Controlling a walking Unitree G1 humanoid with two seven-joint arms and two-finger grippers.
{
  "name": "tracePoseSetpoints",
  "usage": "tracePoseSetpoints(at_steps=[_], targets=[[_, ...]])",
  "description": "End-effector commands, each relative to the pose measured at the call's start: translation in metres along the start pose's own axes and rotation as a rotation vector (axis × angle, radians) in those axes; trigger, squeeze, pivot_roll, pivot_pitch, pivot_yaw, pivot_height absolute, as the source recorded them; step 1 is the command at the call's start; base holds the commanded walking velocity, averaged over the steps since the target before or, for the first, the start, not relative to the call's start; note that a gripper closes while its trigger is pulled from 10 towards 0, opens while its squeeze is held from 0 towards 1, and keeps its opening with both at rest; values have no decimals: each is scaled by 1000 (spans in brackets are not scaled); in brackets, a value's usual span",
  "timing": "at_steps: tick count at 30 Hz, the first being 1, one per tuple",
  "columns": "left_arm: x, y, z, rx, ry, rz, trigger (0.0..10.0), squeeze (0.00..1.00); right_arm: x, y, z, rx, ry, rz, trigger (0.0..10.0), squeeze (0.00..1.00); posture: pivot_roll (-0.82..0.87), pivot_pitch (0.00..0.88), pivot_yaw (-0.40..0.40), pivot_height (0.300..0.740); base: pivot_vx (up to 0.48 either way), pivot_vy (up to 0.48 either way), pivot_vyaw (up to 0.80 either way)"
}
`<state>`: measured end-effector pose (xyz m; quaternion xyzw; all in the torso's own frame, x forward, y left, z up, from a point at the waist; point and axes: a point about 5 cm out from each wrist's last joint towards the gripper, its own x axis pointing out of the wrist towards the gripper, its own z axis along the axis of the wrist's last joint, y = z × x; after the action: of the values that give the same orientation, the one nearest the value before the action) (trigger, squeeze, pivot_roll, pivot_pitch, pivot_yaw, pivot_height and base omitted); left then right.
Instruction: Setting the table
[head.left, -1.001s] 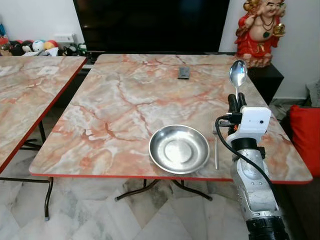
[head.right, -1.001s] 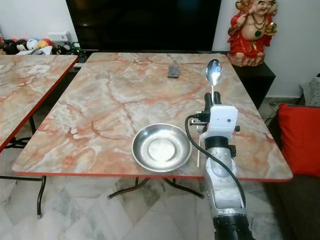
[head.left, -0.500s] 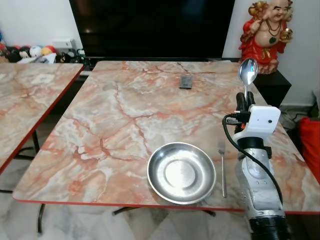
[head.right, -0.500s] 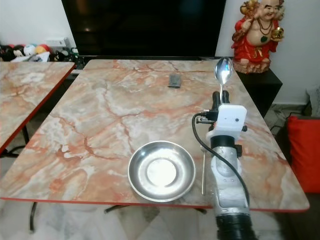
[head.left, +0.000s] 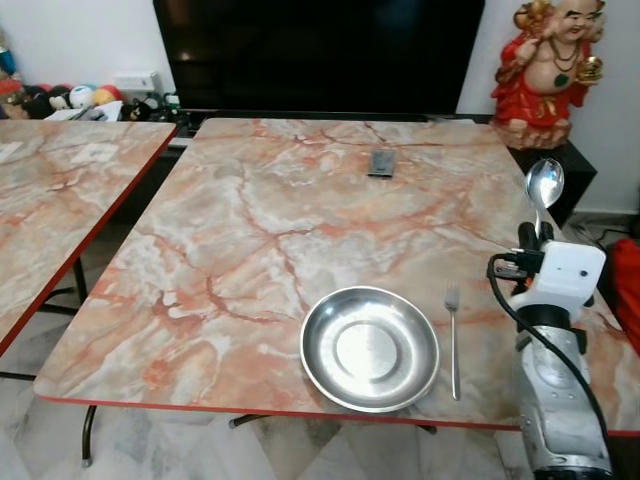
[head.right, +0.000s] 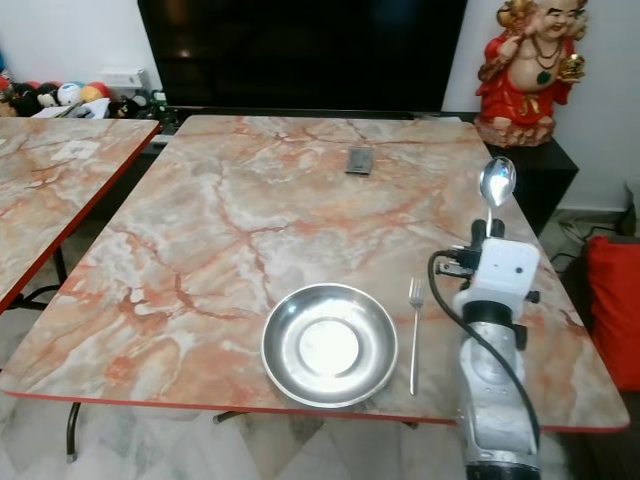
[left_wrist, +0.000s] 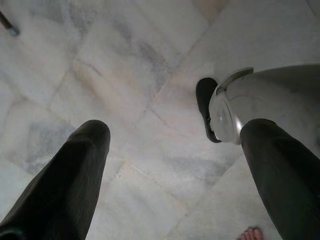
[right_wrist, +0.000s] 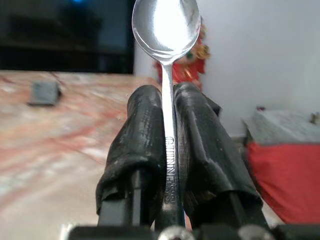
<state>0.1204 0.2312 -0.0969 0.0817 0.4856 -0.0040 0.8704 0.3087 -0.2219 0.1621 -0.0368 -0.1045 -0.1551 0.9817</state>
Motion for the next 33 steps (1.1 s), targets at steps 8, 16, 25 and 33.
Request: tracePoseSetpoints(at_steps=[8, 16, 25, 33], targets=[[-2, 1, -7, -22, 29, 5, 10000, 0, 1, 11, -28, 85, 206, 41, 10000, 0, -28, 93, 22, 740, 0, 0, 0], [-2, 0, -7, -24, 29, 5, 10000, 0, -5, 15, -46, 94, 307, 55, 10000, 0, -23, 98, 23, 740, 0, 0, 0], [-1, 0, -7, -22, 28, 3, 10000, 0, -6, 26, -58, 104, 366, 91, 10000, 0, -18, 102, 21, 740, 0, 0, 0], [-2, 0, -7, -24, 28, 5, 10000, 0, -2, 37, -61, 115, 382, 111, 10000, 0, -13, 105, 23, 740, 0, 0, 0]])
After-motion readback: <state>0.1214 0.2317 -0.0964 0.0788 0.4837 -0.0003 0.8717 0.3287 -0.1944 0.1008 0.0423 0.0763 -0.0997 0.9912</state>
